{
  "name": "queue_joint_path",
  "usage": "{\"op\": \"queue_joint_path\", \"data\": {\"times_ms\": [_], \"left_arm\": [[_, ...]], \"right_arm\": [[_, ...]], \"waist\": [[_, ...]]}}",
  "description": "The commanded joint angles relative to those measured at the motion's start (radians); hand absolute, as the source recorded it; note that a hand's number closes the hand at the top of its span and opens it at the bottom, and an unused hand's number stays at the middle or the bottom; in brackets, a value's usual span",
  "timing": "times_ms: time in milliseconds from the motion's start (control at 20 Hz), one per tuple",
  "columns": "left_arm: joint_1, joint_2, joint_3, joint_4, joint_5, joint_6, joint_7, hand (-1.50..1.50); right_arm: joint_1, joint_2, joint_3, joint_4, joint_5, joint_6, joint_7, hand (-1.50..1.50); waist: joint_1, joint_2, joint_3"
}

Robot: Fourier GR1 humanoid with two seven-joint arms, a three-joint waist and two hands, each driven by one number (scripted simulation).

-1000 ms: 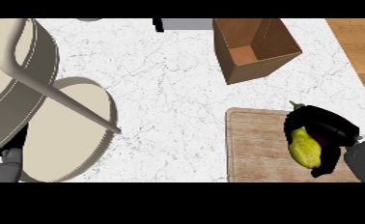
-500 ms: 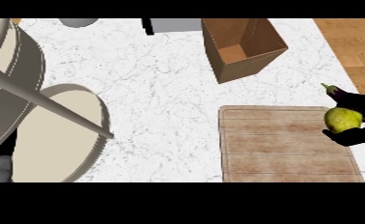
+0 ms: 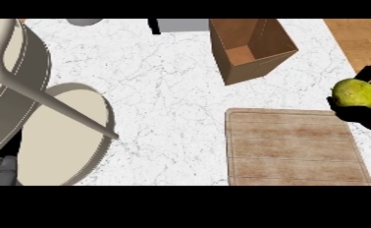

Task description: Pick the pear from the cutting board and place it in the cardboard box

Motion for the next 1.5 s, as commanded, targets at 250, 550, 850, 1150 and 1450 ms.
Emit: {"op": "queue_joint_path", "data": {"times_ms": [250,550,850,1150,1450], "left_arm": [[-0.043,-0.024,-0.013,0.029,-0.025,-0.016,-0.019,0.00],[-0.015,-0.031,0.003,-0.005,-0.017,-0.033,-0.027,0.00],[-0.065,-0.058,-0.016,0.048,-0.052,-0.023,-0.048,0.00],[-0.113,-0.057,-0.003,0.068,-0.051,-0.030,-0.027,0.00],[-0.049,-0.058,-0.011,0.022,-0.043,-0.065,-0.041,0.00]], "right_arm": [[-0.161,0.092,0.048,-0.321,0.029,0.192,0.300,1.50],[-0.406,0.221,0.016,-0.117,0.011,0.210,0.317,1.50],[-0.626,0.345,-0.037,0.219,0.016,0.151,0.278,1.50],[-0.839,0.415,-0.107,0.586,0.006,0.080,0.166,1.50],[-0.913,0.434,-0.165,0.899,0.032,-0.039,0.019,1.50]], "waist": [[0.047,0.013,0.003],[0.063,0.015,0.004],[0.066,0.019,0.004],[0.085,0.029,0.004],[0.101,0.032,0.005]]}}
